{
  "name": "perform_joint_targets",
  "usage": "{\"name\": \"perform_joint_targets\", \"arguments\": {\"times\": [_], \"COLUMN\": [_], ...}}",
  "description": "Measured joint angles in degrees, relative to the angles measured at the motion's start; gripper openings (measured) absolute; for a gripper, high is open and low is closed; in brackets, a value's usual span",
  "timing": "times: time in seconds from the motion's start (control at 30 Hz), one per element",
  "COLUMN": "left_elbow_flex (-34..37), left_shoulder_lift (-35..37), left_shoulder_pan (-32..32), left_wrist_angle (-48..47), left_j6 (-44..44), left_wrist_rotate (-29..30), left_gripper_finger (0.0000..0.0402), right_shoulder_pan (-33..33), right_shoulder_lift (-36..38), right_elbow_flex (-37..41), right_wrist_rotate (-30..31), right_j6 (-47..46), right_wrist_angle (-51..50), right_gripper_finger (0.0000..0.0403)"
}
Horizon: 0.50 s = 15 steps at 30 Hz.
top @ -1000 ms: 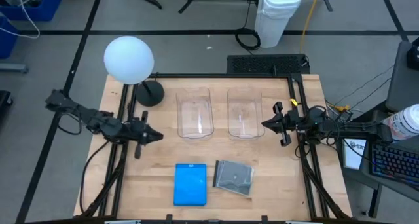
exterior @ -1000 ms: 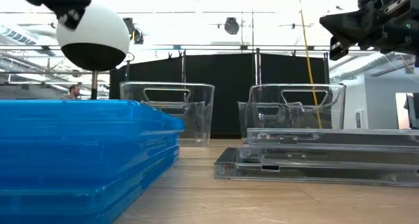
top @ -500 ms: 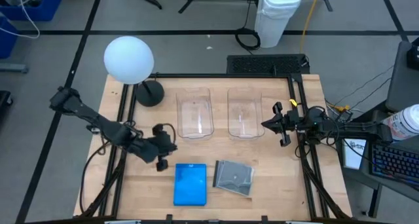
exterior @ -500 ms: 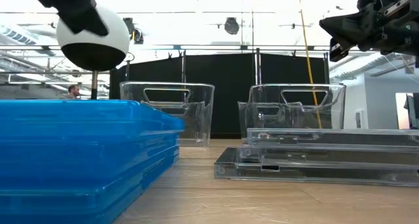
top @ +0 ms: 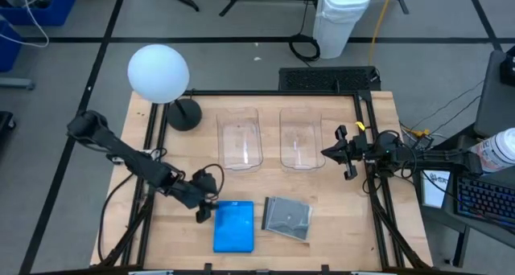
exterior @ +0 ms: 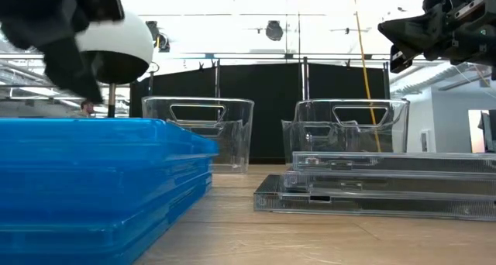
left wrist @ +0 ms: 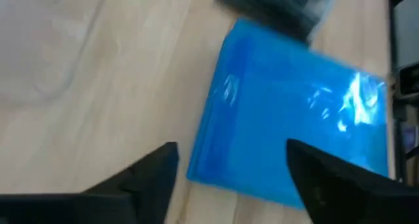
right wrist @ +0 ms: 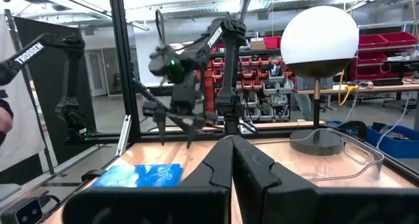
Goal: Pick & place jewel cases by type
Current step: Put the blue cd case into the left transparent bin
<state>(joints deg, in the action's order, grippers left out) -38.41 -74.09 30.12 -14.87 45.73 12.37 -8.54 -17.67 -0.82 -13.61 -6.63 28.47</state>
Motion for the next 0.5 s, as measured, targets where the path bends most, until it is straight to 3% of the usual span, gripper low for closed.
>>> {"name": "perform_joint_targets", "arguments": {"times": [0.2,0.5], "left_elbow_flex": [1.29,1.29], "left_shoulder_lift": [-2.3,-8.14], "left_shoulder_pan": [-1.35,-3.2], "left_wrist_angle": [2.8,2.83], "left_j6": [-1.18,-3.27], "left_wrist_rotate": [-4.06,-6.61], "left_gripper_finger": [0.0361,0.0347], "right_shoulder_pan": [0.0,0.0], "right_shoulder_lift": [0.0,0.0], "right_elbow_flex": [0.0,0.0], "right_wrist_rotate": [0.0,0.02], "right_j6": [0.0,0.0], "right_wrist_angle": [0.0,0.0], "right_gripper_finger": [0.0,0.0]}}
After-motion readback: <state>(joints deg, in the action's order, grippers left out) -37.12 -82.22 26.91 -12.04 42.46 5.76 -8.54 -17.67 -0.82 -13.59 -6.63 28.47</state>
